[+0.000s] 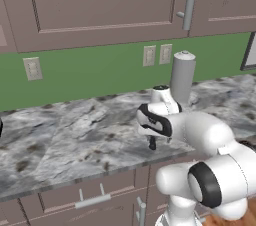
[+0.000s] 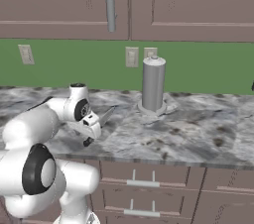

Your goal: Move the cutting board and knife to the sink. Then move spray from the cabinet to the counter.

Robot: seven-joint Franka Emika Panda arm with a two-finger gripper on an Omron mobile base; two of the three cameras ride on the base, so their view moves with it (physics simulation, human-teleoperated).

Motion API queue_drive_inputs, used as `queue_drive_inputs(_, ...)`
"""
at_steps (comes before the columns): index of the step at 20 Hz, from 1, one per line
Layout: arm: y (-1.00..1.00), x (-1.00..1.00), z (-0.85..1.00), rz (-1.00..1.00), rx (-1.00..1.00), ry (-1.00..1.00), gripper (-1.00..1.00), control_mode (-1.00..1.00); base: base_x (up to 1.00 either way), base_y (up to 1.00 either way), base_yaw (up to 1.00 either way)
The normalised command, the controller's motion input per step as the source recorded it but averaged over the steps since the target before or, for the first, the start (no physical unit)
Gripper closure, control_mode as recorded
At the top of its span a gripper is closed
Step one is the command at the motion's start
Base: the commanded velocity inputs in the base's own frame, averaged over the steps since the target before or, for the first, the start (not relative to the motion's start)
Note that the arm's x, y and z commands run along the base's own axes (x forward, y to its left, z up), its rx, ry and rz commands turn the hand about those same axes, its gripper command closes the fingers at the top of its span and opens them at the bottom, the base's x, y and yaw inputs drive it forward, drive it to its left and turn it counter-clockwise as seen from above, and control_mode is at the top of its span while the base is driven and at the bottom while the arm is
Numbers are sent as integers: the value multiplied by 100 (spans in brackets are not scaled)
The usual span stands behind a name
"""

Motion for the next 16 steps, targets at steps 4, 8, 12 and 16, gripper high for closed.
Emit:
queue_drive_inputs(4, 0, 19, -26, 0, 3, 5, -100, -100, 0, 0, 0)
queue_drive_inputs(8, 0, 27, -16, 0, 3, 2, -100, -100, 0, 0, 0)
queue_drive_inputs(12, 0, 31, -14, 0, 3, 0, -100, -100, 0, 0, 0)
queue_drive_inputs(16, 0, 16, -20, 0, 2, 0, -100, -100, 0, 0, 0)
